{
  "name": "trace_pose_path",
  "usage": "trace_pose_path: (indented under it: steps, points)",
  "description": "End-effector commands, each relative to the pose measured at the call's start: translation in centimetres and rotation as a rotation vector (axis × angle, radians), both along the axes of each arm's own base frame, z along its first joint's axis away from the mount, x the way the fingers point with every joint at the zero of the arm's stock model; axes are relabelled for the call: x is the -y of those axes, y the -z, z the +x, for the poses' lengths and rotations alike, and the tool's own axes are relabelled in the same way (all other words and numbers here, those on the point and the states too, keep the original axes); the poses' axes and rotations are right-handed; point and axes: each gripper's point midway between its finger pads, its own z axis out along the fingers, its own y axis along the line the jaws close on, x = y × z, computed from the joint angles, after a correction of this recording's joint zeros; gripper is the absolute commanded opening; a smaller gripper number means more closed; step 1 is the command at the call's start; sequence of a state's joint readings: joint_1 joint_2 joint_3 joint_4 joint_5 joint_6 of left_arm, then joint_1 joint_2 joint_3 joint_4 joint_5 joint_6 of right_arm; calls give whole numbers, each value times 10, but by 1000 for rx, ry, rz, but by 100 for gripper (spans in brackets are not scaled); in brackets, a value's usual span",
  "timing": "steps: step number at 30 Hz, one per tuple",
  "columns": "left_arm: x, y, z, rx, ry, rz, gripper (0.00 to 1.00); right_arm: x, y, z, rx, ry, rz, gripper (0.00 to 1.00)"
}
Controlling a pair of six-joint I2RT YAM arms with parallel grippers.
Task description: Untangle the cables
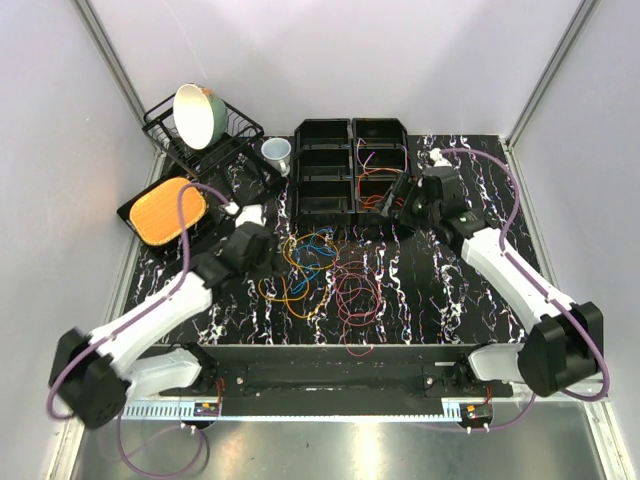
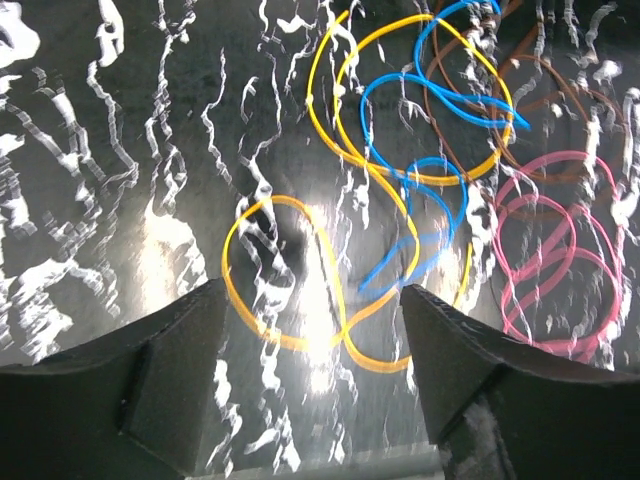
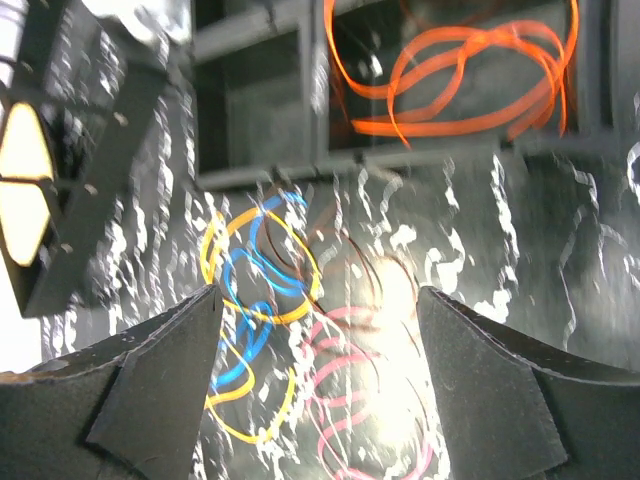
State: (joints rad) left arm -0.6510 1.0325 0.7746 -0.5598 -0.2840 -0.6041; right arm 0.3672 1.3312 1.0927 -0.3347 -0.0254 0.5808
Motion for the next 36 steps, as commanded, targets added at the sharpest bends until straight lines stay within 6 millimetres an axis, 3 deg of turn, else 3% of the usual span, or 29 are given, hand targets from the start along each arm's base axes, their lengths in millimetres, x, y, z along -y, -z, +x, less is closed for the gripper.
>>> trace_pose_path:
  steps: [1,5,8,12,19,24,28,32,36]
  points:
    - [23,6,39,65,-74,-58,70,4,-3,-22,13,-20,13,84]
    - [45,36,55,17,-73,-86,64,8,1,-40,8,-33,20,83]
    - [57,48,62,-10,-65,-103,59,10,2,-46,5,-40,16,83]
    - [62,72,68,-56,-79,-79,56,11,4,-50,5,-47,9,83]
    - [65,86,78,-61,-104,-60,50,10,4,-53,11,-64,5,83]
    - [60,92,83,-52,-140,-41,45,10,3,-54,14,-76,3,82]
    - [58,84,82,-36,-148,-51,44,11,3,-55,18,-77,-2,83]
    - [39,63,78,7,-204,-16,45,10,2,-55,18,-81,-2,82]
    - [29,62,80,26,-221,21,52,8,5,-52,11,-85,-2,82]
